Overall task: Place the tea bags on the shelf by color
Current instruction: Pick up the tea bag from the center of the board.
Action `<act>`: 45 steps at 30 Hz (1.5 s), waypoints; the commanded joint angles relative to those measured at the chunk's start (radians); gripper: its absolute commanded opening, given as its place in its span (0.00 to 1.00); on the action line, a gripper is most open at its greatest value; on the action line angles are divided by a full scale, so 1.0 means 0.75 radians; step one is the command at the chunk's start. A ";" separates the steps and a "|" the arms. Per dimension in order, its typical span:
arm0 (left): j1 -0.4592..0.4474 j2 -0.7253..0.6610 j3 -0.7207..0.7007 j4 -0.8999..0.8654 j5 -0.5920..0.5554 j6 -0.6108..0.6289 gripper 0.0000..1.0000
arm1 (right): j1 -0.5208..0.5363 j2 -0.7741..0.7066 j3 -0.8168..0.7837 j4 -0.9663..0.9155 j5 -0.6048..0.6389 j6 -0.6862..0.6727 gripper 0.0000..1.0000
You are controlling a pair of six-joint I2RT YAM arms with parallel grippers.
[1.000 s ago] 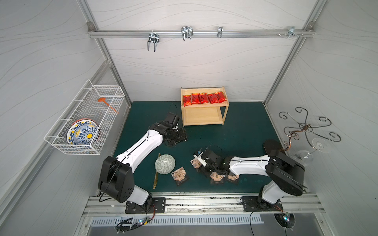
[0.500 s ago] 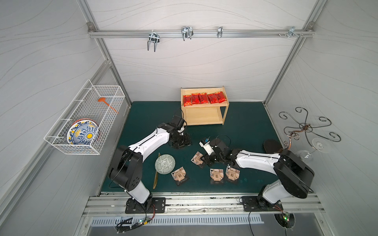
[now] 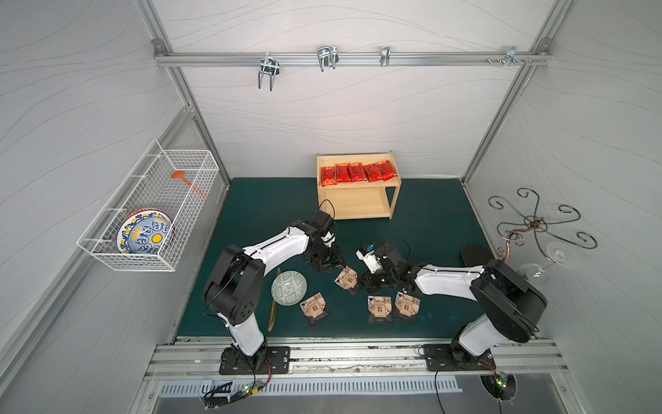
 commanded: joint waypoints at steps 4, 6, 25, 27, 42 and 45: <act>-0.006 0.081 -0.014 -0.008 0.029 -0.002 0.59 | -0.017 0.067 -0.012 0.059 -0.030 0.031 0.10; -0.008 0.108 -0.015 -0.006 0.026 -0.005 0.59 | -0.024 0.081 -0.013 0.062 -0.036 0.039 0.10; -0.029 0.245 -0.040 0.130 0.160 -0.031 0.36 | -0.048 0.139 -0.011 0.060 -0.064 0.086 0.10; -0.032 0.243 -0.039 0.134 0.159 -0.033 0.29 | -0.048 0.142 -0.007 0.058 -0.066 0.088 0.10; -0.027 0.144 0.024 0.046 0.077 -0.009 0.00 | -0.112 -0.043 0.025 -0.074 -0.064 0.100 0.19; -0.008 0.069 0.029 0.101 0.131 -0.034 0.00 | -0.149 -0.159 0.047 -0.151 -0.063 0.171 0.20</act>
